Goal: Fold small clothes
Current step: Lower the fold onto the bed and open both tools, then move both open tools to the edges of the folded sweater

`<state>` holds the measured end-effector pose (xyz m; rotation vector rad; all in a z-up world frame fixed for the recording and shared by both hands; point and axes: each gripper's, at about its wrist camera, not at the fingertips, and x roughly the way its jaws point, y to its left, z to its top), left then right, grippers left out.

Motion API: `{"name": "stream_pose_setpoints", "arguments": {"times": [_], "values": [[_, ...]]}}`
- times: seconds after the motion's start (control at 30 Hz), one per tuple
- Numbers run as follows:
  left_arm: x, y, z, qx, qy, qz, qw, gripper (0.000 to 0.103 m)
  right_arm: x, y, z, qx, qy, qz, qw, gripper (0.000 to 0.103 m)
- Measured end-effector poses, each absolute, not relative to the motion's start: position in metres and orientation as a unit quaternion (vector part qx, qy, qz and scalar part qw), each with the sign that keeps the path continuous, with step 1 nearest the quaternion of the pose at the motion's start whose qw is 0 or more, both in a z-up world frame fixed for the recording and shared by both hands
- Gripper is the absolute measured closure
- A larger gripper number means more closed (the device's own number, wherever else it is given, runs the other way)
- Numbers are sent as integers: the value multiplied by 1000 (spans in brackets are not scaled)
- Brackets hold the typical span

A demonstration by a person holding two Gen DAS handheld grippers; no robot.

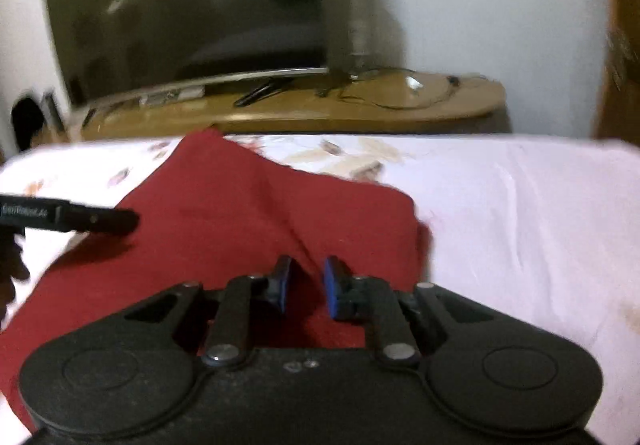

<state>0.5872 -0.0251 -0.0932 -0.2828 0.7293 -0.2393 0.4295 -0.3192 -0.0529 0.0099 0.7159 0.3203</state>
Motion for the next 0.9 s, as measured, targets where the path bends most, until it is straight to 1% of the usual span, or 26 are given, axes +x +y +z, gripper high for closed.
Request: {"name": "stream_pose_setpoints", "arguments": {"times": [0.1, 0.17, 0.2, 0.3, 0.37, 0.43, 0.47, 0.53, 0.63, 0.7, 0.87, 0.9], "values": [[589, -25, -84, -138, 340, -120, 923, 14, 426, -313, -47, -19, 351, 153, 924, 88], [595, -24, -75, -131, 320, -120, 930, 14, 430, -320, -37, 3, 351, 157, 923, 86], [601, -24, -72, -130, 314, -119, 933, 14, 431, -324, -30, 10, 333, 154, 930, 84], [624, -24, -76, -134, 323, -106, 931, 14, 440, -324, -23, 0, 307, 156, 939, 83], [641, -31, -94, -114, 358, -94, 922, 13, 452, -319, -31, -15, 307, 171, 936, 83], [643, -34, -101, -110, 352, -93, 925, 11, 465, -313, -59, -68, 356, 145, 921, 84], [643, -36, -99, -103, 354, -91, 925, 11, 463, -320, -63, -50, 340, 144, 928, 86], [642, -36, -92, -100, 361, -89, 923, 11, 463, -328, -62, -26, 343, 140, 928, 86], [611, -28, -70, -102, 333, -111, 931, 11, 452, -327, -49, -24, 337, 135, 932, 83], [580, -26, -63, -105, 321, -139, 931, 12, 434, -331, -33, -13, 315, 148, 937, 77], [528, -27, -72, -96, 323, -187, 923, 12, 377, -325, -15, -19, 313, 212, 926, 77], [525, -31, -80, -79, 342, -182, 919, 11, 370, -322, -17, -24, 322, 222, 920, 78]]}}
